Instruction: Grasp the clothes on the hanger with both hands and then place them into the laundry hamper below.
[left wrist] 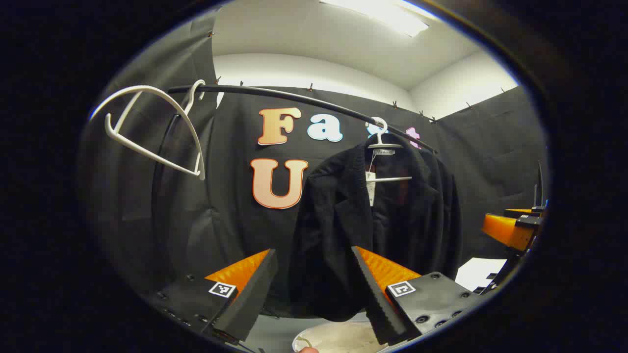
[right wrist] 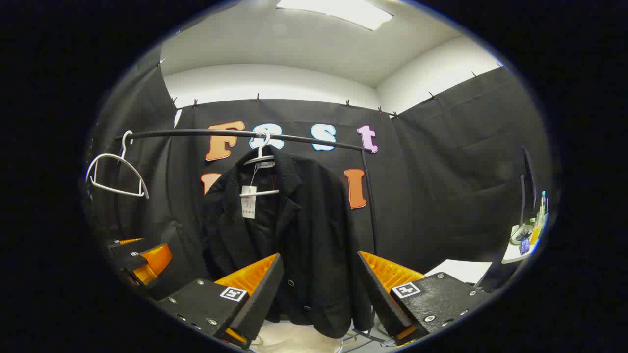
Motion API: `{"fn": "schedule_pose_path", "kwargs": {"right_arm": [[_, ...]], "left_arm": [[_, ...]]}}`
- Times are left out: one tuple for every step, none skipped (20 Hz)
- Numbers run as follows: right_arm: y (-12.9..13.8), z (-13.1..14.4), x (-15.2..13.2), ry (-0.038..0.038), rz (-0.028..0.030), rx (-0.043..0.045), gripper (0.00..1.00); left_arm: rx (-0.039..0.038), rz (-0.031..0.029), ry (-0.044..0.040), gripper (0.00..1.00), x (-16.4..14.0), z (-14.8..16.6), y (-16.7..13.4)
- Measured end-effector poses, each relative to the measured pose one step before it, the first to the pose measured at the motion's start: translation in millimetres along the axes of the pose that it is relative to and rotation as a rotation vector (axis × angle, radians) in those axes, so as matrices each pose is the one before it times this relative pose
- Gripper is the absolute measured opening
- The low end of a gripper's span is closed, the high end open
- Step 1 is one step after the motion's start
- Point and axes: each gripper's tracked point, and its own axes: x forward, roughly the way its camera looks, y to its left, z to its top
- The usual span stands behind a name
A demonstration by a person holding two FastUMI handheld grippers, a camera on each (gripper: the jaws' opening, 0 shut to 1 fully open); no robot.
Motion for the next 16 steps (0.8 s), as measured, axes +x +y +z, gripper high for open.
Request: {"fn": "schedule_pose_path", "kwargs": {"right_arm": [[-1.82,-2.74,-1.13,0.01402,-0.01794,-0.00236,0.92],[0.49,-1.07,-0.97,0.00574,-0.01124,-0.00128,0.92],[-0.23,-0.84,-0.82,0.00498,-0.00592,0.00020,0.92],[0.23,-2.67,0.03,0.00301,0.00239,-0.00273,0.92],[-0.01,-1.78,1.59,0.00519,0.00235,-0.00788,0.92],[-2.07,-3.67,0.02,0.01328,0.00337,-0.01193,0.92],[-3.61,-1.41,-0.30,-0.00403,0.00179,-0.01821,0.92],[-3.57,1.54,1.53,-0.01739,-0.00542,-0.01769,0.92],[-5.20,2.97,2.69,-0.01676,-0.00844,-0.01177,0.92],[-1.39,-2.40,3.03,0.00617,-0.00368,-0.00047,0.92],[1.77,-1.82,1.48,0.00525,0.01188,0.00528,0.92],[0.08,0.45,1.72,-0.00800,0.00647,-0.00251,0.92],[-2.95,-0.82,3.98,-0.00521,-0.00461,-0.00800,0.92],[-0.33,-4.15,3.92,0.00824,0.00121,-0.00590,0.92],[5.30,-4.62,1.63,0.01231,0.01466,-0.00057,0.92],[6.30,-4.58,3.49,0.01015,0.01764,0.00028,0.92]], "left_arm": [[-0.00499,-0.01775,-0.00107,0.96,2.96,-0.06,1.81],[-0.01034,-0.00961,-0.00195,0.96,3.12,0.79,3.06],[-0.01223,-0.00168,-0.00308,0.96,3.19,-0.55,3.84],[-0.01427,0.00098,-0.00471,0.96,3.09,-0.58,2.81],[-0.00692,0.00873,-0.00021,0.96,3.20,-0.98,2.49],[-0.00892,0.01443,0.01253,0.96,0.42,-5.33,2.79],[-0.00711,0.01017,0.00877,0.96,-0.72,-4.66,0.11],[-0.00368,-0.00221,0.00347,0.96,-1.53,-2.45,-1.09],[0.00397,-0.00469,-0.00705,0.97,0.27,-0.64,-2.91],[0.01256,0.01004,0.00314,0.96,-1.50,-0.80,2.41],[0.00974,0.01292,0.00539,0.96,-0.95,-1.63,3.13],[-0.00178,0.00227,0.00000,0.96,-1.54,-1.09,0.19],[-0.00400,-0.00210,0.00220,0.96,-0.79,-2.11,-2.42],[0.00527,0.00750,0.01014,0.96,0.60,-1.66,1.18],[0.01085,0.01564,0.00566,0.96,0.78,-0.94,2.48],[0.00505,0.01245,-0.00376,0.93,0.92,1.84,2.41]]}}
